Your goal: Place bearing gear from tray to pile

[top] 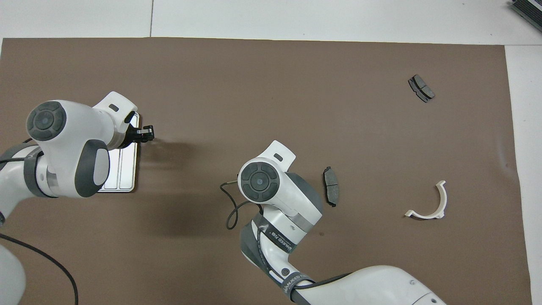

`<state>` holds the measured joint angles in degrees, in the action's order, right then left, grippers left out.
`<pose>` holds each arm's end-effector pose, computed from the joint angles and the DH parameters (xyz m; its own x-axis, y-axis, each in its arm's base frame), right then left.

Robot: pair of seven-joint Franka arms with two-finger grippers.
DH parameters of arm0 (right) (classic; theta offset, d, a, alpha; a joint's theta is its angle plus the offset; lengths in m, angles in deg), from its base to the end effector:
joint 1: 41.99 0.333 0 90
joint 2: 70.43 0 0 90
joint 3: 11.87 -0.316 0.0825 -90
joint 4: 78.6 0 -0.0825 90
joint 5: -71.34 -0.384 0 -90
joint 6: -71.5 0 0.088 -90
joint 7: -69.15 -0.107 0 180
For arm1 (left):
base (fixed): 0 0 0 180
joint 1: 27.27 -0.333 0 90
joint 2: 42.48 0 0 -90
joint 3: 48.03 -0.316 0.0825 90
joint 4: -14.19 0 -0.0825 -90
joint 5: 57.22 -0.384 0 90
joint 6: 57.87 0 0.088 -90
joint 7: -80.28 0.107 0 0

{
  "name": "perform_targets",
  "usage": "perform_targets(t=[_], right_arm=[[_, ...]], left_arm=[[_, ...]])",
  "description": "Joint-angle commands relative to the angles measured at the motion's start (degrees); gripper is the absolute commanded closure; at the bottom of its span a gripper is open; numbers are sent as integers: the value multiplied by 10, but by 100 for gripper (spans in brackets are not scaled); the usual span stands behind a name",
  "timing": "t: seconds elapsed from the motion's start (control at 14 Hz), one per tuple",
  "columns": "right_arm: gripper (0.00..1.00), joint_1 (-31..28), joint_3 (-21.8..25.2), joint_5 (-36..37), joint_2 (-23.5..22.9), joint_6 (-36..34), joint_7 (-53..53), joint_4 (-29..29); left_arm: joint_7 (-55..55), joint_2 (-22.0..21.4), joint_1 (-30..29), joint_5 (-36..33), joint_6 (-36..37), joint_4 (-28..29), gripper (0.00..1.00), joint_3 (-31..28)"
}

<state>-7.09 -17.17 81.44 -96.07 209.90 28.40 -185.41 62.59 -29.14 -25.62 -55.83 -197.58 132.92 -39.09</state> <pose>0.4988 0.4150 0.2877 0.9852 0.1038 0.1361 0.1046 -0.9945 0.0018 0.5853 -0.1070 0.3327 0.9821 0.1516 0.1120 0.1416 -0.9856 0.0923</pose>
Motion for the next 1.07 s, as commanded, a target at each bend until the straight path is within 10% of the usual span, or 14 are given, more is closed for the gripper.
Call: perform_targets(t=[0.0,0.21,1.0], right_arm=[[77,-8,-4,2,15,14,12,-21],[99,-10,-3,2,17,14,22,-20],[100,-155,-3,2,178,5,75,-145]], left_arm=[[-28,-10,17,-3,11,0,86,-8],[-42,-10,25,-3,11,0,86,-8],[-244,-16,149,-3,3,8,85,-8]])
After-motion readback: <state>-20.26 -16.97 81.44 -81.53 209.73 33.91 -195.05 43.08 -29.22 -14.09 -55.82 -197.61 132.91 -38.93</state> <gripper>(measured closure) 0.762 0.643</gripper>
